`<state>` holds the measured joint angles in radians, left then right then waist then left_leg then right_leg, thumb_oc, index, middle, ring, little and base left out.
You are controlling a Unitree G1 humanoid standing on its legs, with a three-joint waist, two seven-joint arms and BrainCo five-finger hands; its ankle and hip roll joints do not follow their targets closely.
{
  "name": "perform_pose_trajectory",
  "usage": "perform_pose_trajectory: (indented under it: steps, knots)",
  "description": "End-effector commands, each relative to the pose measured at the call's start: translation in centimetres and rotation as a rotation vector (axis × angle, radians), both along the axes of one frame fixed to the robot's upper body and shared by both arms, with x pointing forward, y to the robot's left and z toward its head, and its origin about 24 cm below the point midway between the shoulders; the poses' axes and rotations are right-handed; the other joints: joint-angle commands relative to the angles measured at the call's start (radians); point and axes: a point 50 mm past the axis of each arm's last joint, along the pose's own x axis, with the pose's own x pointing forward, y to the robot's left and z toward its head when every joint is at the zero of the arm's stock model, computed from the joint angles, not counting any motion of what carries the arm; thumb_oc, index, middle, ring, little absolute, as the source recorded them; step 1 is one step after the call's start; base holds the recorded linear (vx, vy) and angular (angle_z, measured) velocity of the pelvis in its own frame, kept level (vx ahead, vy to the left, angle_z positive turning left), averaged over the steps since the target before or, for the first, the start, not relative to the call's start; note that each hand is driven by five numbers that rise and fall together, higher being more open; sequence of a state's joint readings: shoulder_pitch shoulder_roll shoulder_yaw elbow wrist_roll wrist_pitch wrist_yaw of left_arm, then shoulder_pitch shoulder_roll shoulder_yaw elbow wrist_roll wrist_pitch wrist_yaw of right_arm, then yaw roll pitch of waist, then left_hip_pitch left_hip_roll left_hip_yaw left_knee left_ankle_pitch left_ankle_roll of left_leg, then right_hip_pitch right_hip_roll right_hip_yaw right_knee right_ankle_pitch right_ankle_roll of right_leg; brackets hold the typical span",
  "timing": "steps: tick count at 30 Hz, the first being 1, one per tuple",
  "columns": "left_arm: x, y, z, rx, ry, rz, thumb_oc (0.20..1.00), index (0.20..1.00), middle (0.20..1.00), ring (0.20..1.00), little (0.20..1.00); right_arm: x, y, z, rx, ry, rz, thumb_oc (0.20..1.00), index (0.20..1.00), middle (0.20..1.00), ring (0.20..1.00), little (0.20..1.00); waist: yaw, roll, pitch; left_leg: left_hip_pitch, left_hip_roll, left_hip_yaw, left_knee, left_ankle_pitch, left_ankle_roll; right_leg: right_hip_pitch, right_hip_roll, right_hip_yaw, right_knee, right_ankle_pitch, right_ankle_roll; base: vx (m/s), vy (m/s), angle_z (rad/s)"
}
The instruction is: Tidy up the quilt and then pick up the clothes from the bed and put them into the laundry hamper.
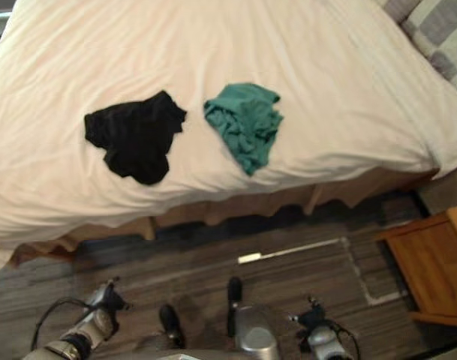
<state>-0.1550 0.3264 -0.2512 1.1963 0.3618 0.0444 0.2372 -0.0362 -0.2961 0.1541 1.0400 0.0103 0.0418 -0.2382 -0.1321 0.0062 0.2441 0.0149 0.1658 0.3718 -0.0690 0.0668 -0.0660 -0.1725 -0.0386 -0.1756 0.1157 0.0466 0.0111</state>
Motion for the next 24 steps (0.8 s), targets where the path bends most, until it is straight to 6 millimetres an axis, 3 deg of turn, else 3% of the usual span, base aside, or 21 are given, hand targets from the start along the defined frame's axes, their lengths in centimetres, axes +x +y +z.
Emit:
perform_pose_trajectory:
  steps: [1,2,3,4,5,6,7,10,11,12,13,14,19,23,24]
  knots:
    - [-0.6,5.2,2.0,0.104,-0.060,0.150,1.000,1.000,1.000,1.000,1.000,1.2,-3.7,1.9,-0.086,-0.097,-0.140,1.000,1.000,1.000,1.000,1.000,0.011,-0.061,0.001,-0.034,-0.013,-0.054,0.153,-0.102,-0.070,0.099,-0.110,0.067,-0.130,-0.024,0.175,0.09,0.003,0.10]
    - [-0.6,5.2,2.0,0.104,-0.061,0.150,1.000,1.000,1.000,1.000,1.000,1.2,-3.7,1.9,-0.085,-0.097,-0.140,1.000,1.000,1.000,1.000,1.000,0.010,-0.062,-0.002,-0.040,-0.013,-0.055,0.153,-0.098,-0.069,0.094,-0.111,0.067,-0.132,-0.020,0.174,0.05,0.003,0.03]
    - [-0.8,6.6,2.7,0.129,-0.092,0.197,1.000,1.000,1.000,1.000,1.000,1.7,-5.5,3.1,-0.140,-0.144,-0.166,1.000,1.000,1.000,1.000,1.000,0.016,-0.066,0.003,-0.058,-0.027,-0.085,0.209,-0.122,-0.074,0.099,-0.114,0.069,-0.139,-0.018,0.173,-0.02,0.027,0.08]
    - [-0.1,8.8,4.7,0.191,-0.200,0.231,1.000,1.000,1.000,1.000,1.000,2.1,-8.8,6.2,-0.279,-0.267,-0.197,1.000,1.000,1.000,1.000,1.000,0.023,-0.075,0.017,-0.122,-0.032,-0.150,0.298,-0.117,-0.105,0.106,-0.129,0.061,-0.148,-0.021,0.170,-0.02,0.112,0.06]
    - [0.4,10.0,6.1,0.239,-0.269,0.258,1.000,1.000,1.000,1.000,1.000,2.0,-10.9,8.1,-0.418,-0.297,-0.189,1.000,1.000,1.000,1.000,1.000,0.018,-0.058,0.022,-0.115,0.006,-0.142,0.241,-0.099,-0.118,0.102,-0.137,0.043,-0.150,-0.024,0.184,-0.04,0.107,0.10]
    - [0.4,10.0,6.1,0.239,-0.269,0.258,1.000,1.000,1.000,1.000,1.000,2.0,-11.0,8.2,-0.418,-0.296,-0.189,1.000,1.000,1.000,1.000,1.000,0.016,-0.058,0.019,-0.118,0.003,-0.143,0.233,-0.090,-0.117,0.097,-0.139,0.041,-0.150,-0.021,0.183,0.03,0.198,0.13]
    - [2.6,11.3,9.3,0.289,-0.434,0.215,1.000,1.000,1.000,1.000,1.000,2.5,-13.0,11.8,-0.560,-0.401,-0.121,1.000,1.000,1.000,1.000,1.000,0.011,-0.040,0.005,-0.082,0.013,-0.131,0.161,-0.094,-0.107,0.104,-0.133,0.038,-0.144,-0.028,0.192,0.05,0.134,0.17]
    - [6.0,13.2,16.1,0.401,-0.687,0.108,1.000,1.000,1.000,1.000,1.000,3.3,-15.2,18.2,-0.797,-0.535,0.004,1.000,1.000,1.000,1.000,1.000,0.006,-0.031,-0.022,-0.034,0.010,-0.119,0.065,-0.060,-0.094,0.098,-0.144,0.022,-0.129,-0.022,0.206,0.07,0.099,0.04]
    - [7.1,13.4,18.2,0.439,-0.753,0.065,1.000,1.000,1.000,1.000,1.000,4.1,-15.3,20.0,-0.854,-0.580,0.050,1.000,1.000,1.000,1.000,1.000,0.003,-0.030,-0.028,-0.015,0.007,-0.114,0.043,-0.062,-0.094,0.103,-0.149,0.019,-0.128,-0.022,0.212,0.07,0.084,-0.09]
    - [9.6,12.3,23.2,0.483,-0.925,-0.060,1.000,1.000,1.000,1.000,1.000,5.2,-15.2,22.9,-0.920,-0.663,0.110,1.000,1.000,1.000,1.000,1.000,0.000,-0.033,-0.029,0.007,0.000,-0.108,0.022,-0.059,-0.091,0.109,-0.159,0.018,-0.131,-0.013,0.221,0.03,0.060,0.05]
    - [9.6,12.4,23.2,0.483,-0.926,-0.060,1.000,1.000,1.000,1.000,1.000,5.2,-15.2,22.9,-0.920,-0.665,0.109,1.000,1.000,1.000,1.000,1.000,0.001,-0.035,-0.028,0.003,-0.001,-0.108,0.022,-0.053,-0.090,0.105,-0.160,0.019,-0.131,-0.008,0.220,0.03,0.039,0.19]
    - [11.5,10.6,26.8,0.496,-1.052,-0.169,1.000,1.000,1.000,1.000,1.000,6.6,-14.5,24.9,-0.957,-0.729,0.181,1.000,1.000,1.000,1.000,1.000,0.003,-0.041,-0.032,0.016,-0.008,-0.107,0.011,-0.054,-0.086,0.112,-0.167,0.022,-0.136,-0.002,0.225,0.03,0.003,0.24]
    - [15.3,6.9,30.5,0.518,-1.130,-0.352,1.000,1.000,1.000,1.000,1.000,11.4,-11.1,29.5,-1.019,-0.895,0.384,1.000,1.000,1.000,1.000,1.000,0.007,-0.052,-0.032,0.017,-0.016,-0.092,0.000,-0.054,-0.082,0.097,-0.179,0.037,-0.143,0.015,0.236,0.04,-0.001,0.09]
    - [19.4,3.0,32.9,0.617,-1.111,-0.473,1.000,1.000,1.000,1.000,1.000,14.9,-6.5,32.4,-0.980,-1.070,0.512,1.000,1.000,1.000,1.000,1.000,-0.005,-0.049,0.020,-0.033,-0.019,-0.084,0.014,-0.045,-0.079,0.031,-0.182,0.060,-0.140,0.035,0.240,-0.06,0.000,-0.13]
    - [19.5,3.0,33.1,0.620,-1.114,-0.473,1.000,1.000,1.000,1.000,1.000,15.0,-6.5,32.5,-0.980,-1.072,0.509,1.000,1.000,1.000,1.000,1.000,-0.003,-0.050,0.021,-0.036,-0.019,-0.083,0.015,-0.045,-0.079,0.027,-0.182,0.061,-0.139,0.035,0.239,-0.07,-0.004,-0.05]
